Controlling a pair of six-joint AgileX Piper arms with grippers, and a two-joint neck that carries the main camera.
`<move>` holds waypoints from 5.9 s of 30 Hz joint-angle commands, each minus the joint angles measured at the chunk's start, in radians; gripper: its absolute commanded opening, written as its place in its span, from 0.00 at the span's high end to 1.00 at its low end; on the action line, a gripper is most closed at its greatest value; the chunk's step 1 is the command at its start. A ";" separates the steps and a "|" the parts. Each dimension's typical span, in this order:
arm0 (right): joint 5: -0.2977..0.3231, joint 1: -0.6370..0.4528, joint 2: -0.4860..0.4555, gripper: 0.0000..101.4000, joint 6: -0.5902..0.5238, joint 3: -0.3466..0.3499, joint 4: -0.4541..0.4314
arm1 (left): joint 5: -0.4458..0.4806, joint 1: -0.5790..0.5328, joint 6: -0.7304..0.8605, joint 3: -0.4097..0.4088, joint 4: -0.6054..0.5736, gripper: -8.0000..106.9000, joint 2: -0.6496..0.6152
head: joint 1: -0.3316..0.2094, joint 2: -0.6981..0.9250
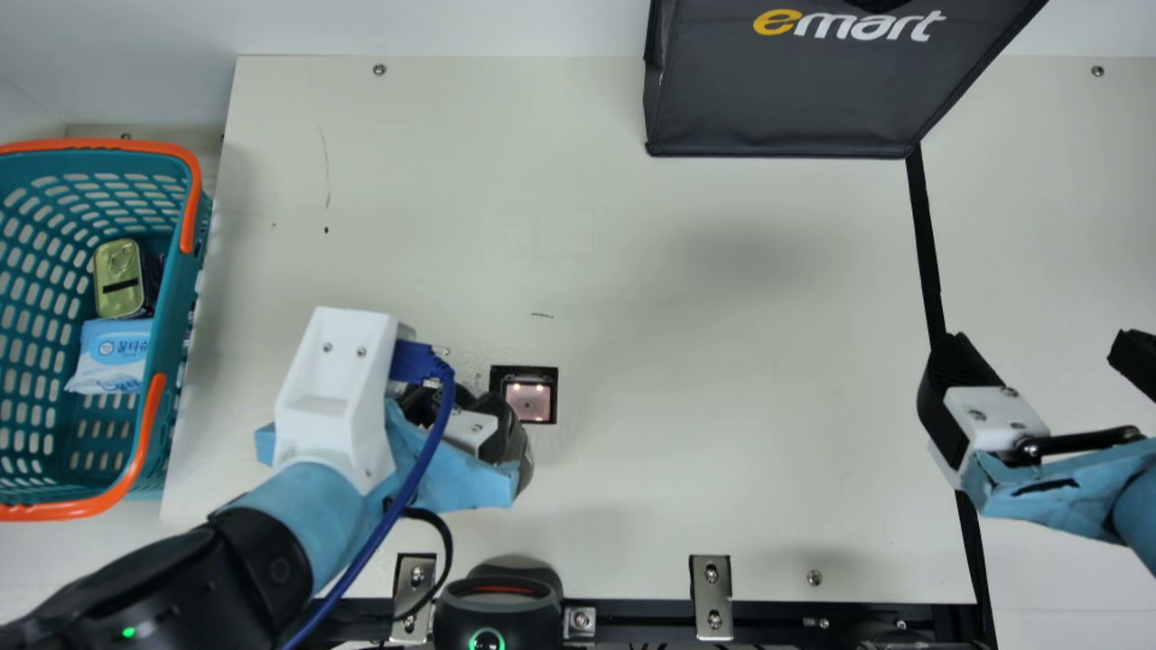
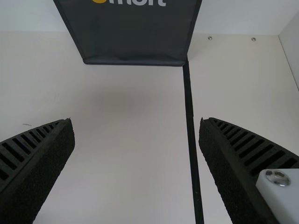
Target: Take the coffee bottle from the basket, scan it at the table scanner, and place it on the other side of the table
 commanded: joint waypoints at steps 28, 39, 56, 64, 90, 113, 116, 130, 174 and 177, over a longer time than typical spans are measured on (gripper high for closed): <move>0.000 0.000 0.000 0.06 0.000 0.000 0.000 | 0.025 -0.120 -0.180 -0.039 0.110 1.00 0.090 | -0.027 0.000; 0.000 0.000 0.000 0.06 0.000 0.000 0.000 | 0.067 -0.203 -0.228 -0.023 0.266 1.00 0.091 | -0.027 0.000; 0.000 0.000 0.000 0.06 0.000 0.000 0.000 | 0.065 -0.260 -0.226 0.022 0.294 1.00 0.058 | -0.027 0.000; 0.000 0.000 0.000 0.06 0.000 0.000 0.000 | -0.008 -0.200 -0.094 0.047 0.215 1.00 0.022 | -0.027 0.000; 0.000 0.000 0.000 0.06 0.000 0.000 0.000 | -0.267 0.188 0.860 0.118 -0.283 1.00 -0.080 | -0.027 0.000; 0.000 0.000 0.000 0.06 0.000 0.000 0.000 | -0.084 0.569 1.748 0.019 -0.876 1.00 -0.030 | -0.027 0.000; 0.000 0.000 0.000 0.06 0.000 0.000 0.000 | -0.057 0.617 1.837 0.012 -0.934 1.00 -0.019 | -0.027 0.000; 0.000 0.000 0.000 0.06 0.000 0.000 0.000 | 0.050 0.765 2.163 -0.001 -1.115 1.00 0.019 | -0.027 0.000; 0.000 0.000 0.000 0.06 0.000 0.000 0.000 | -0.550 0.406 1.820 -0.069 -0.919 1.00 0.311 | -0.027 0.000; 0.000 0.000 0.000 0.06 0.000 0.000 0.000 | -0.561 0.397 1.822 -0.089 -0.915 1.00 0.344 | -0.027 0.000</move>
